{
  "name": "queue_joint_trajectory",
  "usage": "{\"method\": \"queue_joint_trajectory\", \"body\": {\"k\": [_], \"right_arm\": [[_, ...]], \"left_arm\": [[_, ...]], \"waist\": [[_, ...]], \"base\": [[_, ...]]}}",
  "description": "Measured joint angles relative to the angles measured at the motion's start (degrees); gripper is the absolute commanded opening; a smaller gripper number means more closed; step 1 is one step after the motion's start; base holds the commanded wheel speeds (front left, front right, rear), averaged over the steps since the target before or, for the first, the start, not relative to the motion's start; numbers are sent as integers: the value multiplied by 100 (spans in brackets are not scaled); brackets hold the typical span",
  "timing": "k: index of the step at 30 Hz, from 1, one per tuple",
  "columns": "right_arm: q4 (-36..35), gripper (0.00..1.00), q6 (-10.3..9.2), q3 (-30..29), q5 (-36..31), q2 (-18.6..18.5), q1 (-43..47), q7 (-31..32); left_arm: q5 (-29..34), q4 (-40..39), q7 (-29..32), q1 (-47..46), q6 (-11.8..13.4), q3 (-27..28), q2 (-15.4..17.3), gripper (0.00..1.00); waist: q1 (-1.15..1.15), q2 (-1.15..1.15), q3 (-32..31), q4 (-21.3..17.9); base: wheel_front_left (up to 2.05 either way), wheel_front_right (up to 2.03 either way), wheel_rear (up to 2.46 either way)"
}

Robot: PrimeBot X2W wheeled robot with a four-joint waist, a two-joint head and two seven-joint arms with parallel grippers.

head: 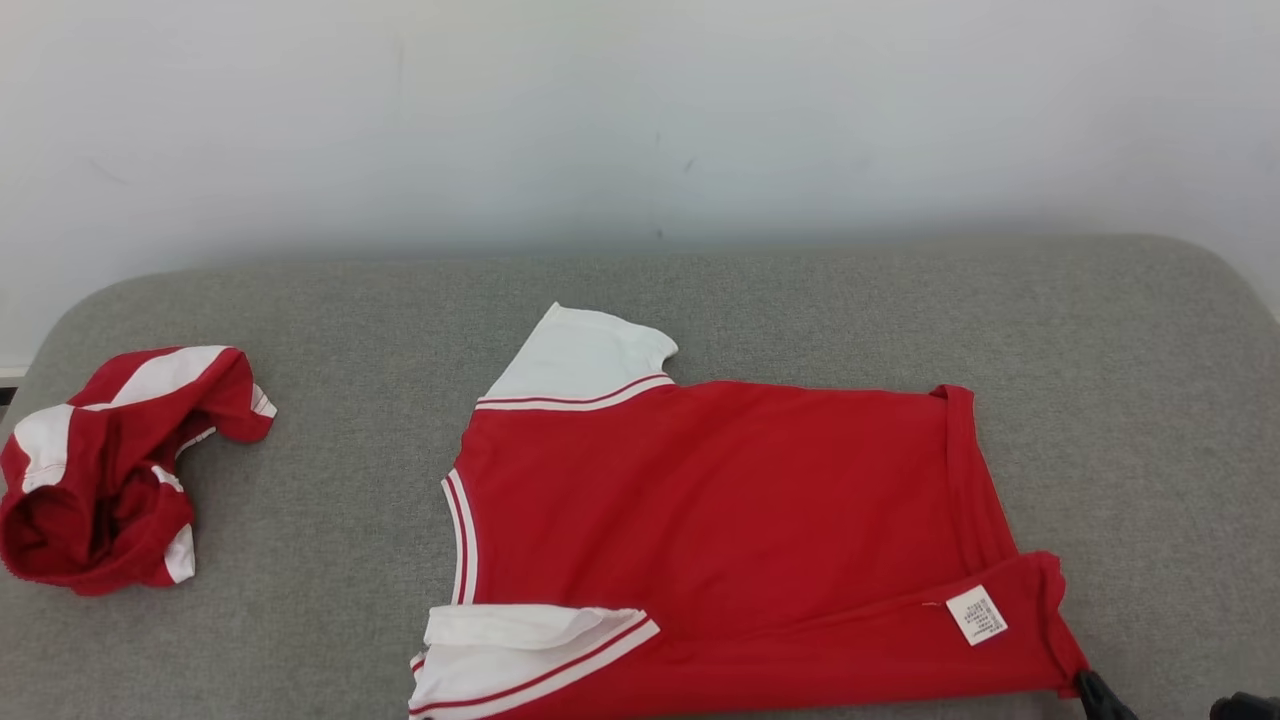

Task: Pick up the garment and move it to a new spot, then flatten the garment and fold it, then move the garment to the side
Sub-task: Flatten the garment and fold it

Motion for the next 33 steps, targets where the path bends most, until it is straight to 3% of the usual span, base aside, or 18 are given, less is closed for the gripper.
{"method": "queue_joint_trajectory", "body": {"k": [5, 6, 7, 8, 16, 25, 33], "right_arm": [[-385, 0, 0, -311, -176, 275, 422, 352], [-430, 9, 0, -369, -226, 315, 456, 409], [-476, 49, 0, -420, -292, 354, 478, 449], [-525, 100, 0, -468, -355, 398, 493, 482], [-953, 100, 0, -675, -762, 617, 441, 453], [-1385, 100, 0, -670, -1227, 803, 99, -208], [-1483, 100, 0, -635, -1631, 906, -14, -743]], "left_arm": [[-45, -225, 46, 348, 138, -12, -38, 0], [-36, -240, 47, 361, 172, -23, -36, 56], [-34, -253, 47, 361, 174, -23, -37, 99], [-34, -257, 47, 361, 178, -23, -41, 100], [113, -331, 15, 260, 174, 176, -2, 100], [1112, -1046, 0, -21, 227, 833, 77, 100], [1860, -1492, -1, -126, 289, 1055, 71, 100]], "waist": [[0, 0, -46, 0], [0, 0, -54, 1], [0, 0, -61, 1], [0, 0, -68, 1], [0, 0, -148, -7], [0, 0, -208, -26], [0, 0, -293, -7]], "base": [[0, 0, 0], [0, 0, 0], [0, 0, 0], [0, 0, 0], [0, 0, 0], [0, 0, 0], [0, 0, 0]]}}
